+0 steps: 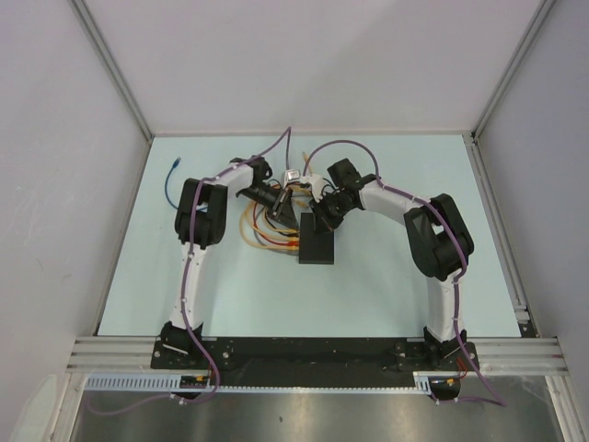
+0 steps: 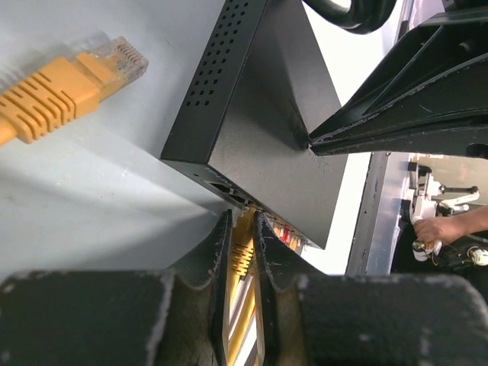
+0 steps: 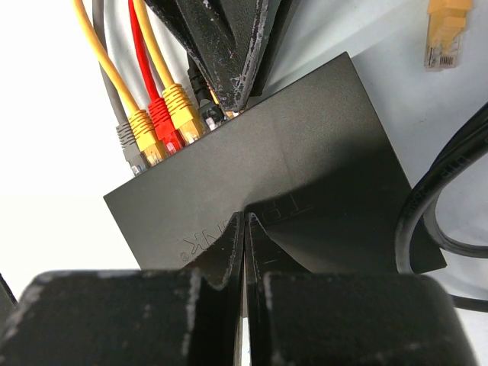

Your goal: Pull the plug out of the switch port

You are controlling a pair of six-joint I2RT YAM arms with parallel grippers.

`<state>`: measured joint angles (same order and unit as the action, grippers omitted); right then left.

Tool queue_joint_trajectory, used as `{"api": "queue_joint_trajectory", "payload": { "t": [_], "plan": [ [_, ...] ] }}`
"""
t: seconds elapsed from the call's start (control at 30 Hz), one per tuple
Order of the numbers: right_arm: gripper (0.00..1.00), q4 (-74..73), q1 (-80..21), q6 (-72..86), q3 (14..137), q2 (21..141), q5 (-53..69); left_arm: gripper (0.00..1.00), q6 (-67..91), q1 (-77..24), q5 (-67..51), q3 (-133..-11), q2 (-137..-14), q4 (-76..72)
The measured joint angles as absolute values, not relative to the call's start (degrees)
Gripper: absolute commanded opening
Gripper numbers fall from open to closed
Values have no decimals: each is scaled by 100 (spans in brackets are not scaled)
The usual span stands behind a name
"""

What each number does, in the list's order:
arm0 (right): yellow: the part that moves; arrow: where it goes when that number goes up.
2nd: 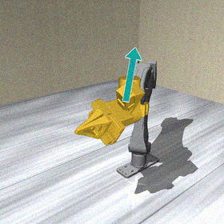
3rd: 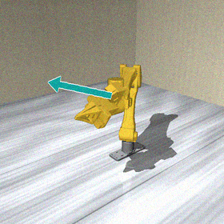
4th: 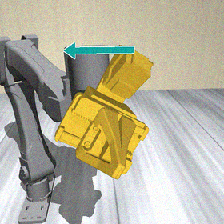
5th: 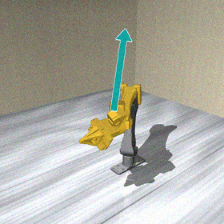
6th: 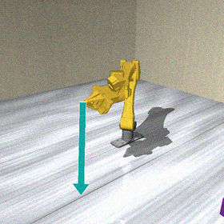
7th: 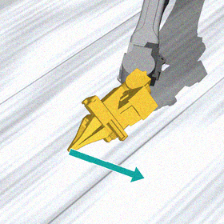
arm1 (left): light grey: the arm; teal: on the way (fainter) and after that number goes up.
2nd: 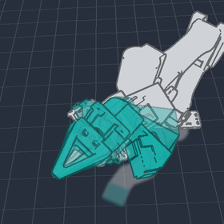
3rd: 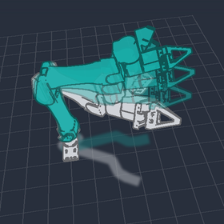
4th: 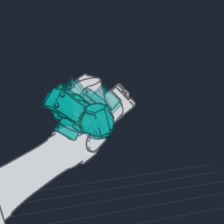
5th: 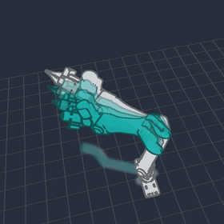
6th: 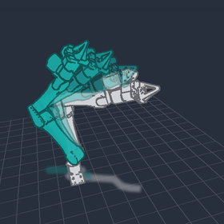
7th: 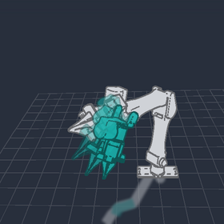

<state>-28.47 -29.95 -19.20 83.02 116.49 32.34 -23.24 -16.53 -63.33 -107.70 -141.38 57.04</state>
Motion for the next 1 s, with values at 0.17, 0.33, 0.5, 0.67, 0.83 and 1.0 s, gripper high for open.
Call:
{"api": "queue_joint_trajectory", "payload": {
  "t": [0.17,0.33,0.5,0.67,0.83,1.0],
  "plan": [
    [0,-2845,-2995,-1920,8302,11649,3232,0,-2416,-1673,-6149,-11032,-14186,5951],
    [0,-2845,-3028,-1918,8320,11657,3214,0,-2504,-1675,-6160,-11006,-14186,5977],
    [0,-2836,-3065,-1931,8342,11668,3177,0,-2569,-1619,-6340,-10831,-14164,5898],
    [0,-2825,-3081,-1946,8355,11671,3129,0,-2602,-1612,-6152,-11131,-14237,6149],
    [0,-2803,-3094,-1959,8368,11675,3083,0,-2606,-1614,-6119,-11185,-14252,6180],
    [0,-2805,-3094,-1959,8372,11677,3081,0,-2692,-1599,-6167,-11153,-14250,6165]
  ]
}}
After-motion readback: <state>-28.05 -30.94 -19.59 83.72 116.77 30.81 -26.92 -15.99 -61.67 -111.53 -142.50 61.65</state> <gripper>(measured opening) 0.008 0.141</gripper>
